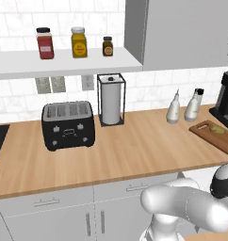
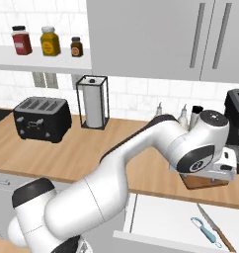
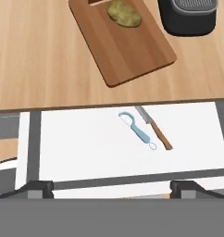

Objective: Place the appropriate cutting tool for cutting the potato skin on the cutting board.

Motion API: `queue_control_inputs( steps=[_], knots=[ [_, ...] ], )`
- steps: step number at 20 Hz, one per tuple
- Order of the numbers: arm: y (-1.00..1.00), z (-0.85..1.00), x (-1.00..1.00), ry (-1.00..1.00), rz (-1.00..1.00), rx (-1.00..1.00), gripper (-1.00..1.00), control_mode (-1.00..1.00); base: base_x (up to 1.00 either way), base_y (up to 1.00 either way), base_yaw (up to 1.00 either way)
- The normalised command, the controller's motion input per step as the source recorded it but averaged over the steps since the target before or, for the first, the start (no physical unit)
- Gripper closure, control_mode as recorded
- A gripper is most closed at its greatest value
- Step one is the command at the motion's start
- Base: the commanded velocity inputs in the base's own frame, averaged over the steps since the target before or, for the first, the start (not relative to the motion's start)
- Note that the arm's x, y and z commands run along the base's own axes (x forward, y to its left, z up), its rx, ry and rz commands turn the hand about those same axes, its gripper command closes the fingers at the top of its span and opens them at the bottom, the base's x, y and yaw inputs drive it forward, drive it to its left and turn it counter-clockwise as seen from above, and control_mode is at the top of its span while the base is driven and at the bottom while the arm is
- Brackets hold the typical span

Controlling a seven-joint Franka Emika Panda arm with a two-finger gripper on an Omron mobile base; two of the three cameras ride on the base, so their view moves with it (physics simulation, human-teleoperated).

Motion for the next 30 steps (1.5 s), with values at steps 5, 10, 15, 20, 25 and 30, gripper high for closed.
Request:
queue_control_inputs(
  steps=[5, 10, 15, 20, 25, 30],
  knots=[
    [-0.39, -0.05, 0.00, 0.02, 0.00, 0.00, -1.00, -1.00, 0.00, 0.00, 0.00],
    [-0.27, 0.00, 0.05, 0.00, 0.00, 0.00, -1.00, -1.00, 0.00, 0.00, 0.00],
    [-0.29, -0.02, 0.02, 0.01, 0.00, 0.00, -1.00, -1.00, 0.00, 0.00, 0.00],
    [-0.15, -0.36, -0.08, 0.00, 0.00, 0.00, -1.00, -1.00, 0.00, 0.00, 0.00],
    [0.04, -0.67, -0.04, 0.08, 0.00, 0.00, -1.00, -1.00, 0.00, 0.00, 0.00],
    [0.00, -0.31, 0.00, 0.15, 0.00, 0.03, -1.00, -1.00, 0.00, 0.00, 0.00]
  ],
)
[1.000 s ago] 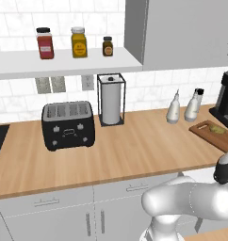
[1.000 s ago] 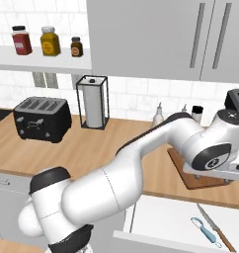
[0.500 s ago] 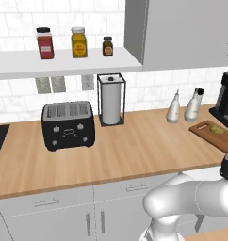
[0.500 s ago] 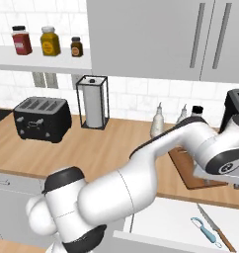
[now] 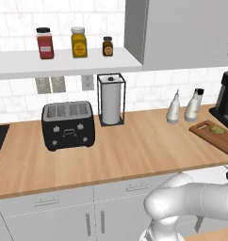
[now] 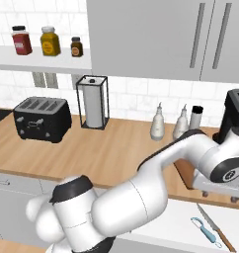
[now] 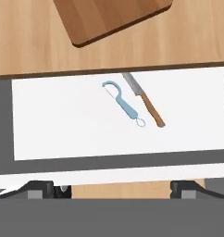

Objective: Place the appropriate cutting tool for cutting the potato skin on the cutting board.

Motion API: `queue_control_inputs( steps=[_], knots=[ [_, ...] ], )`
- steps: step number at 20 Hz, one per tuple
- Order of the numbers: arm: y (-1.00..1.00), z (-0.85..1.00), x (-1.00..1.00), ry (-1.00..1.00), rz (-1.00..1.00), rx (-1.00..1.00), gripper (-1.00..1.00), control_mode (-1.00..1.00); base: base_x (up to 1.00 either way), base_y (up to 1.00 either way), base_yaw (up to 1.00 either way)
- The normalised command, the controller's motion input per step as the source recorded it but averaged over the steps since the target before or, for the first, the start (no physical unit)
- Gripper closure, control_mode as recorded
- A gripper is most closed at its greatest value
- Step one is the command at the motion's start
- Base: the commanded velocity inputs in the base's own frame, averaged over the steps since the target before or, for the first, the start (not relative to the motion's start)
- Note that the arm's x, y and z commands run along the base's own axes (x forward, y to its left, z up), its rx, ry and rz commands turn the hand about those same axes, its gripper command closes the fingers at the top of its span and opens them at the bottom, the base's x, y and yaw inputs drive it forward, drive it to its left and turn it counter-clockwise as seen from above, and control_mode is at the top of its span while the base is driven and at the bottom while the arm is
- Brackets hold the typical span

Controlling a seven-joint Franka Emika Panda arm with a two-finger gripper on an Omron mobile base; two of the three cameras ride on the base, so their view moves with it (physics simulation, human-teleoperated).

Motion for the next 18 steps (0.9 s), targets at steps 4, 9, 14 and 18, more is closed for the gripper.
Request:
queue_control_inputs(
  steps=[4, 9, 14, 18],
  knots=[
    [0.00, -0.24, 0.00, 0.11, 0.00, 0.04, -1.00, -1.00, 0.00, 0.00, 0.00],
    [0.01, -0.28, -0.08, 0.11, 0.01, 0.08, -1.00, -1.00, 0.00, 0.00, 0.00],
    [0.00, -0.38, -0.60, 0.01, 0.01, 0.09, -1.00, -1.00, 0.00, 0.00, 0.00],
    [0.10, -0.52, -0.34, 0.00, 0.00, 0.03, -1.00, -1.00, 0.00, 0.00, 0.00]
  ],
)
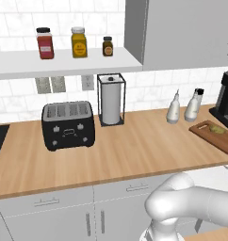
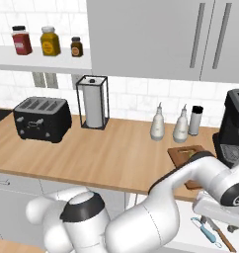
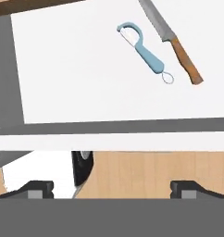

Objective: Place the appropriate cutting tool for cutting the potato skin on the cutting board.

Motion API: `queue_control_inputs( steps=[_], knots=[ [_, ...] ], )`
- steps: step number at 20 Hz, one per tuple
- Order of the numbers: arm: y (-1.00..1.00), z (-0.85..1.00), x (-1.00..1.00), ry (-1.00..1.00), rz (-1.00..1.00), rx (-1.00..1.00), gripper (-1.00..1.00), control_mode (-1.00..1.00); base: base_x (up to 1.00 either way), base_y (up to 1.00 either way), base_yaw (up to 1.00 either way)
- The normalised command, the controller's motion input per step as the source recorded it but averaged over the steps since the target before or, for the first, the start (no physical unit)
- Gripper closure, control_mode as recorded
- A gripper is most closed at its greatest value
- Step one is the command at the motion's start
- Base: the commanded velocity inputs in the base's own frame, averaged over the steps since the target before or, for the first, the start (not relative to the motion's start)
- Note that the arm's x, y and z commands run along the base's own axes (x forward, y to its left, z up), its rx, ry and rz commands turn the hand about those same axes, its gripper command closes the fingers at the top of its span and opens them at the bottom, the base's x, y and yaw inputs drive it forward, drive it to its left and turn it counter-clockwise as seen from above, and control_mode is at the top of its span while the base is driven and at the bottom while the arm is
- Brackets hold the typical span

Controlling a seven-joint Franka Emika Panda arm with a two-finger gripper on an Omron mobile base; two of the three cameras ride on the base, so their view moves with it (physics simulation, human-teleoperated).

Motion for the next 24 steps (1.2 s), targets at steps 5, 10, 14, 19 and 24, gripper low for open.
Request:
queue_control_inputs(
  steps=[5, 10, 14, 19, 24],
  knots=[
    [0.23, -0.38, 0.30, 0.00, 0.00, 0.00, -1.00, -1.00, 0.00, 0.00, 0.00],
    [0.02, -0.24, 0.04, 0.00, 0.03, 0.01, -1.00, -1.00, 0.00, 0.00, 0.00],
    [0.00, -0.40, 0.00, 0.04, 0.01, 0.01, -1.00, -1.00, 0.00, 0.00, 0.00],
    [0.03, -0.41, 0.00, 0.01, 0.00, 0.02, -1.00, -1.00, 0.00, 0.00, 0.00],
    [0.00, -0.44, 0.01, 0.03, 0.00, 0.01, -1.00, -1.00, 0.00, 0.00, 0.00]
  ],
)
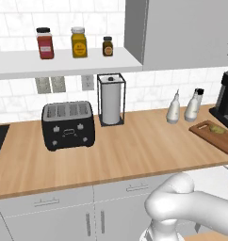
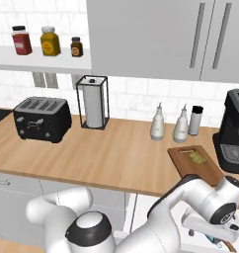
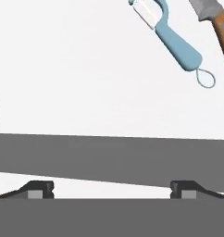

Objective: Place the appropriate cutting tool for cutting the potato skin on the cutting board.

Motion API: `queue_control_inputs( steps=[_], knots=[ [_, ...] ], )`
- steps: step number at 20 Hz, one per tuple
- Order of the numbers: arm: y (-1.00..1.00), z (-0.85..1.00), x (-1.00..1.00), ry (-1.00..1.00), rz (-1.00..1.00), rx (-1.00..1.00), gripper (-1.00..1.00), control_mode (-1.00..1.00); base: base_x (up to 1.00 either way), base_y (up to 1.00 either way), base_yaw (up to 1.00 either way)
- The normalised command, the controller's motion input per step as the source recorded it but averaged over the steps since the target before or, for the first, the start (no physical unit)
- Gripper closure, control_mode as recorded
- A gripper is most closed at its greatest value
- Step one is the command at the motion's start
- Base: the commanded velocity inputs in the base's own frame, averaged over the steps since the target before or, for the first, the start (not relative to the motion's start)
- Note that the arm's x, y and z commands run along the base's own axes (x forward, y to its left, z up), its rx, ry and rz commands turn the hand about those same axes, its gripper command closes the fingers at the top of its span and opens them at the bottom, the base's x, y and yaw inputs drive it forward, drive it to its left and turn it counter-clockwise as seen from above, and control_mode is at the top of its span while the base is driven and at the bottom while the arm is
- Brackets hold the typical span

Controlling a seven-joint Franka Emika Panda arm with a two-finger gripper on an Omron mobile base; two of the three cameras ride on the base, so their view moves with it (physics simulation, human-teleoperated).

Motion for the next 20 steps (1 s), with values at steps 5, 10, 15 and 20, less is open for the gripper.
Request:
queue_control_inputs(
  steps=[5, 10, 15, 20],
  knots=[
    [-0.04, -0.49, 0.01, 0.11, 0.03, 0.03, -1.00, -1.00, 0.00, 0.00, 0.00],
    [0.00, -0.17, 0.03, 0.02, 0.05, 0.00, -1.00, -1.00, 0.00, 0.00, 0.00],
    [0.00, -0.05, 0.00, 0.01, 0.08, 0.00, -1.00, -1.00, 0.00, 0.00, 0.00],
    [0.00, -0.12, -0.38, 0.02, 0.08, 0.00, -1.00, -1.00, 0.00, 0.00, 0.00]
  ],
)
